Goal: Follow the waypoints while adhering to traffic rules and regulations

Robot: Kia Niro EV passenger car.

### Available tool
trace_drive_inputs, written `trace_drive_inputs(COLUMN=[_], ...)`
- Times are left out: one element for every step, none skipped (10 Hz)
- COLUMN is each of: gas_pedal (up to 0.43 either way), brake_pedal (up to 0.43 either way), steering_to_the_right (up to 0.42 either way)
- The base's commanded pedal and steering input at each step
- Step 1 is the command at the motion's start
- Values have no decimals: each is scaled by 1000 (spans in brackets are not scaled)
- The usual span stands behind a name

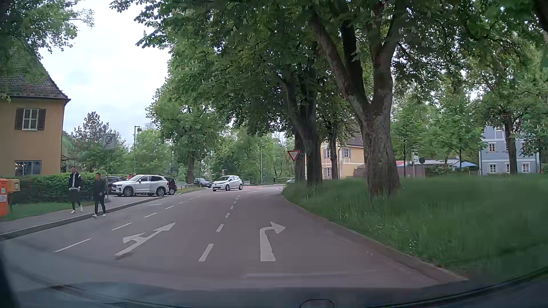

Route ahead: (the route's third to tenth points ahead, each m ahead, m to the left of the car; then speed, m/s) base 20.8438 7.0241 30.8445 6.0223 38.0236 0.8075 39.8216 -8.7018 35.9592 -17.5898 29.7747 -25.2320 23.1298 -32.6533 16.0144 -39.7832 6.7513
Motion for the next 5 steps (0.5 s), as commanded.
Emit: trace_drive_inputs(gas_pedal=[130,130,130,118,79], brake_pedal=[0,0,0,0,0], steering_to_the_right=[-76,-76,-74,-72,-71])
